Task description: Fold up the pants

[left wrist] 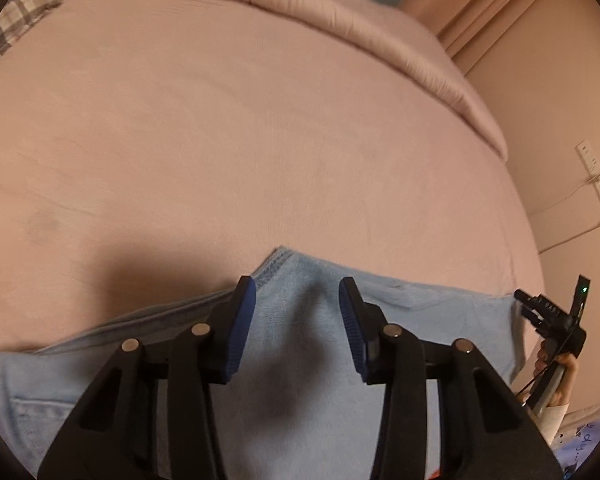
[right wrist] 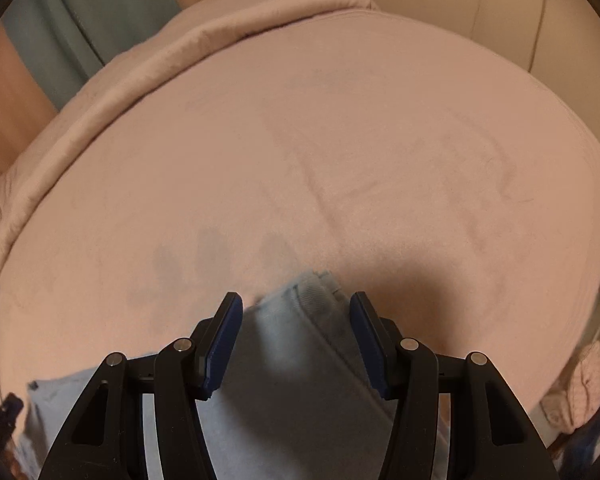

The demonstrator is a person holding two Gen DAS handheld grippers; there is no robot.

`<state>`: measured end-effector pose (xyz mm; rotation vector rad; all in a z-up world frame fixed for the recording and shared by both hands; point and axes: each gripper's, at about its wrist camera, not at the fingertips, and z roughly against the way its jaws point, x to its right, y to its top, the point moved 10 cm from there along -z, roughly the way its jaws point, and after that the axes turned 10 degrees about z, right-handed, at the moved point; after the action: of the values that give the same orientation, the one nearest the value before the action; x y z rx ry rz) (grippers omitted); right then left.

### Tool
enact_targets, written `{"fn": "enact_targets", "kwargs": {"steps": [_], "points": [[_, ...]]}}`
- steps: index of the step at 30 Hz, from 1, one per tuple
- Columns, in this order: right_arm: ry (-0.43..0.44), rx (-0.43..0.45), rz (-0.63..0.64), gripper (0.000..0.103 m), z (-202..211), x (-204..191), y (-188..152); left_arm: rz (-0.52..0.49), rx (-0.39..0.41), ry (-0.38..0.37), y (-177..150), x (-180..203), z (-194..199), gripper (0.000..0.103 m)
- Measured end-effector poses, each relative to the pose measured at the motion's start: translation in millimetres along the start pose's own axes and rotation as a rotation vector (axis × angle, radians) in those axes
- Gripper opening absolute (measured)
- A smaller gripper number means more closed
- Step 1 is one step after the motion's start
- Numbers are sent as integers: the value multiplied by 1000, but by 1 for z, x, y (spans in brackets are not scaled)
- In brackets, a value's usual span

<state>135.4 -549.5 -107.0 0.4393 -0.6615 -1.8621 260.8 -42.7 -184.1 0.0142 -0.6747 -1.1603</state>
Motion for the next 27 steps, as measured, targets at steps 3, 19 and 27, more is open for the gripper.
{"fn": "enact_targets", "kwargs": {"steps": [3, 19, 27], "points": [[-12, 10, 11, 55, -5, -8, 0, 0, -29, 24, -6, -3, -16, 42], [-161, 100, -60, 0, -3, 26, -2, -38, -14, 61, -8, 4, -17, 44], [-79, 141, -134, 4, 46, 42, -26, -8, -7, -37, -34, 18, 20, 62]]}}
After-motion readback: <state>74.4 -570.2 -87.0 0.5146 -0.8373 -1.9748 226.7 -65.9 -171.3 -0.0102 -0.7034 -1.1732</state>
